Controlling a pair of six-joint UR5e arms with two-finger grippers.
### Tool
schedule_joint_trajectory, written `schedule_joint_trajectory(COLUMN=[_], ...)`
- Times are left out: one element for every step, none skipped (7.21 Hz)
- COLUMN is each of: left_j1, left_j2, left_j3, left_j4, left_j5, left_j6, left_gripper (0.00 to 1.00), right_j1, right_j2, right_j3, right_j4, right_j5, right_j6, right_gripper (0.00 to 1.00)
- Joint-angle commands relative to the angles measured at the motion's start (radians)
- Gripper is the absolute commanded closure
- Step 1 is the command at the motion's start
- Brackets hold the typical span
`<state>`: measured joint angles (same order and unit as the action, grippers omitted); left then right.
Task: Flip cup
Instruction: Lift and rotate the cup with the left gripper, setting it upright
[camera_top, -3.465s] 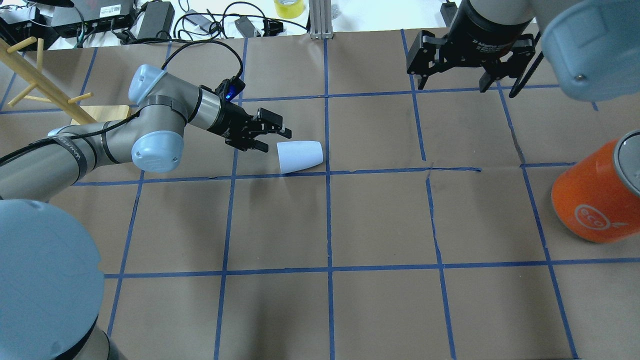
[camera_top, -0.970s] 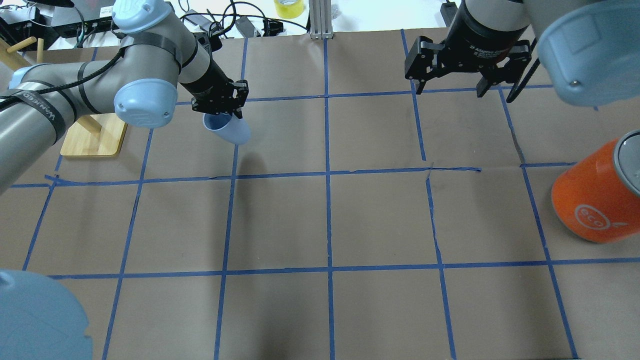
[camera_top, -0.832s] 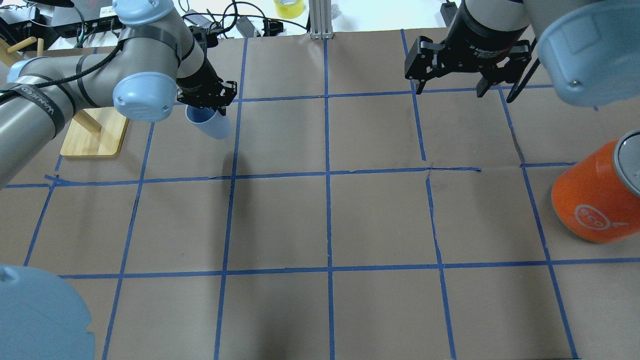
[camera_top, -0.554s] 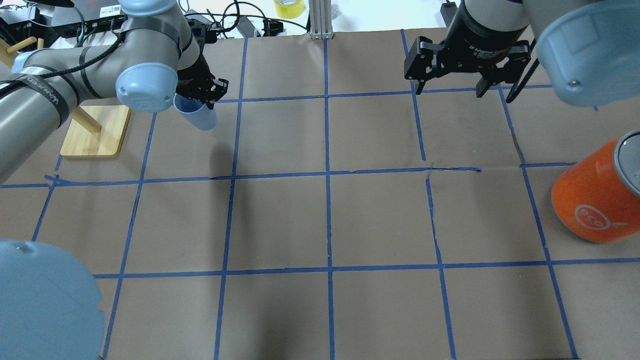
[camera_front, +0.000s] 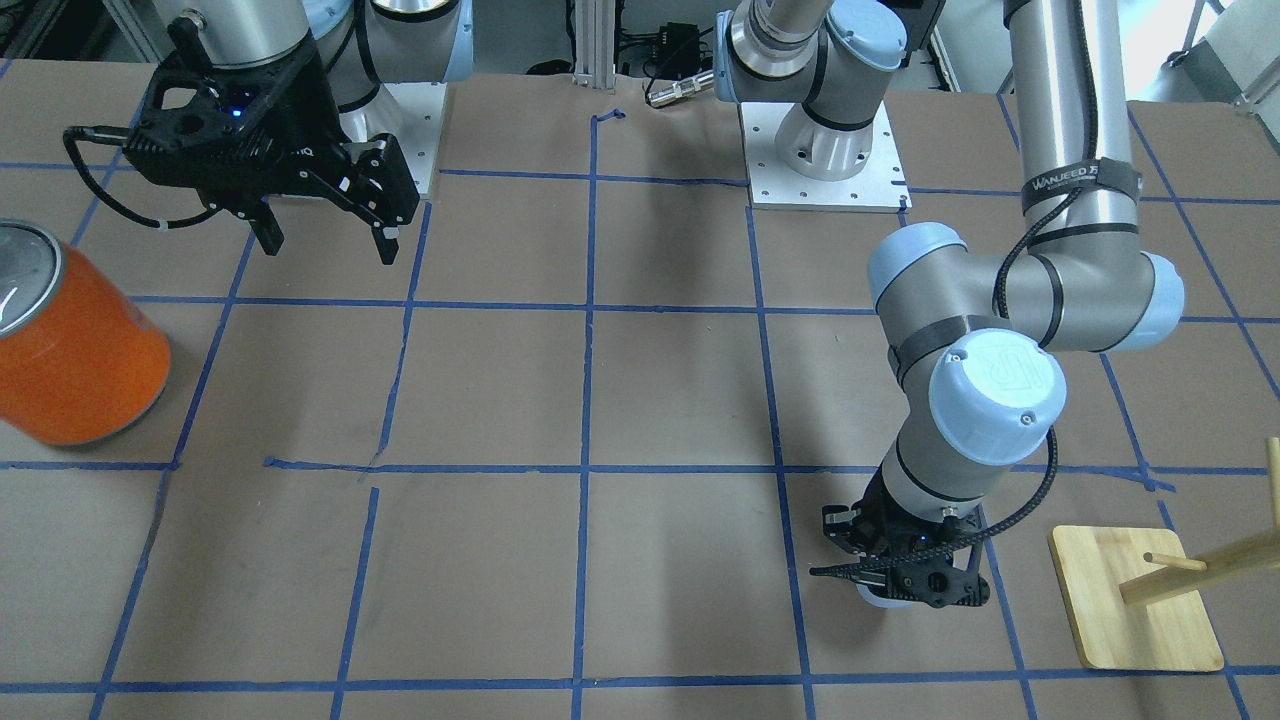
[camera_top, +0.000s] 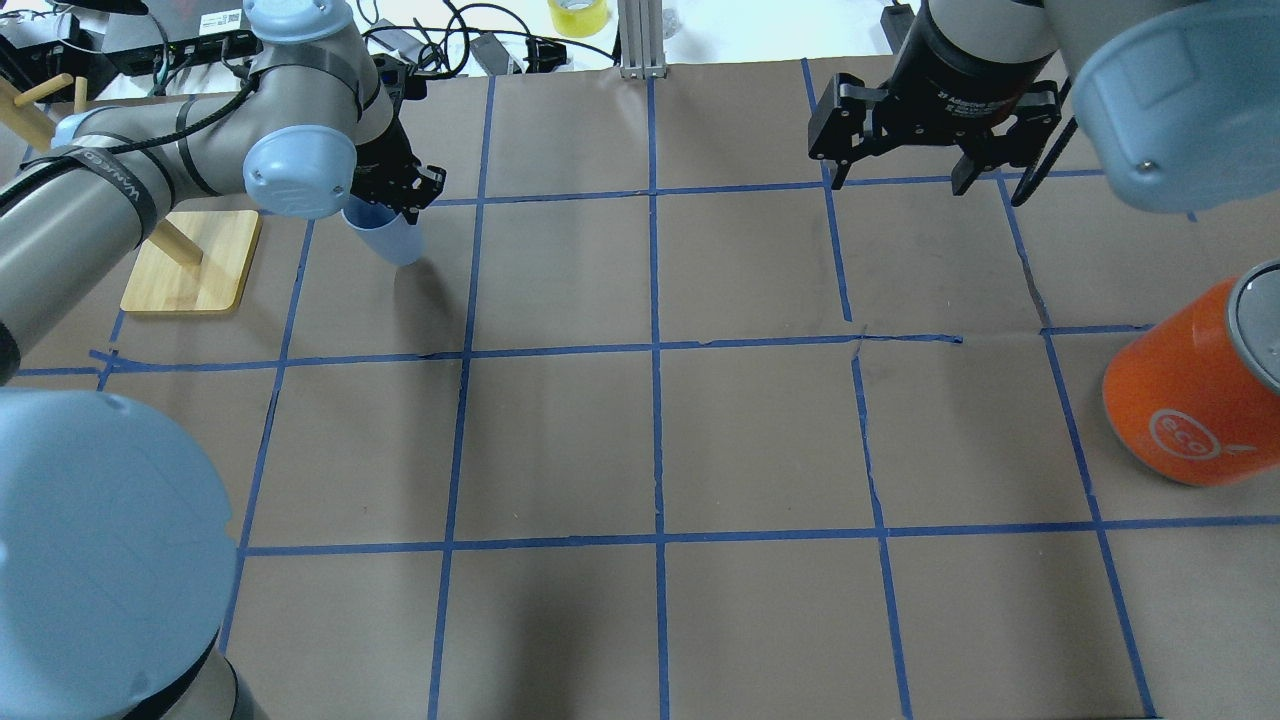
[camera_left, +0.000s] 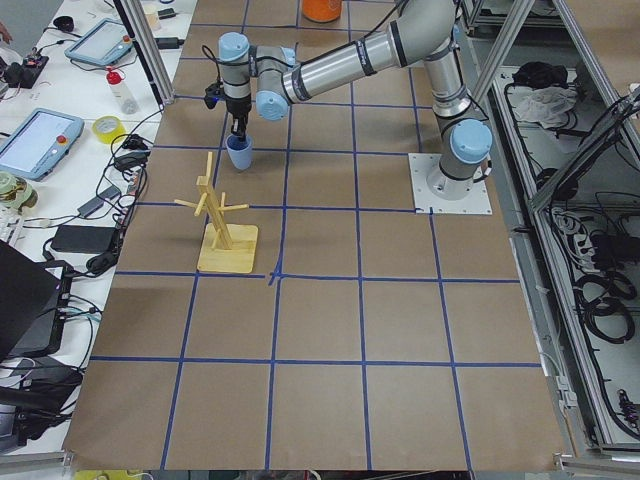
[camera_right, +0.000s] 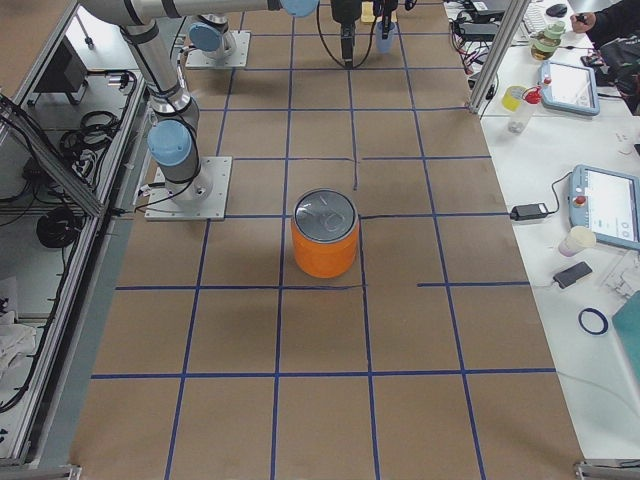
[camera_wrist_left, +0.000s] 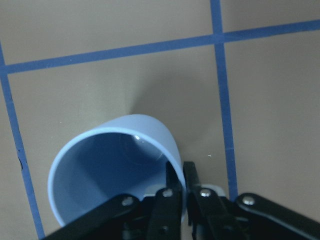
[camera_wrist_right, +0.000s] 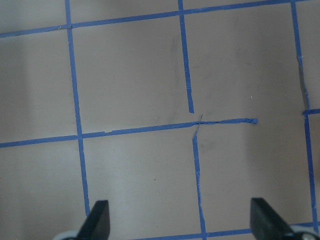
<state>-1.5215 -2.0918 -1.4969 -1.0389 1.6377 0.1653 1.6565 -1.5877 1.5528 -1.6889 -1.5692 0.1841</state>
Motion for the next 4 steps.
schedule_joint_trajectory(left_j1=[0.004, 0.004, 0.006, 0.006], left_j2=[-0.01, -0.01, -0.001, 0.021], left_j3=[-0.014, -0.019, -0.019, -0.014], left_j4=[0.005, 0.005, 0.005, 0.003], left_j5=[-0.001, -0.002, -0.002, -0.001], left_j6=[0.002, -0.001, 0.008, 0.008], left_gripper=[0.95, 0.46, 0.09, 0.0], right_j1=[0.0, 0.0, 0.0, 0.0], right_j2=[0.0, 0.0, 0.0, 0.0], right_j3=[0.001, 0.001, 0.001, 0.001], right_j4=[0.0, 0.0, 0.0, -0.002], right_j5=[0.0, 0.0, 0.001, 0.0], right_j6=[0.0, 0.0, 0.0, 0.0], right_gripper=[0.0, 0.0, 0.0, 0.0])
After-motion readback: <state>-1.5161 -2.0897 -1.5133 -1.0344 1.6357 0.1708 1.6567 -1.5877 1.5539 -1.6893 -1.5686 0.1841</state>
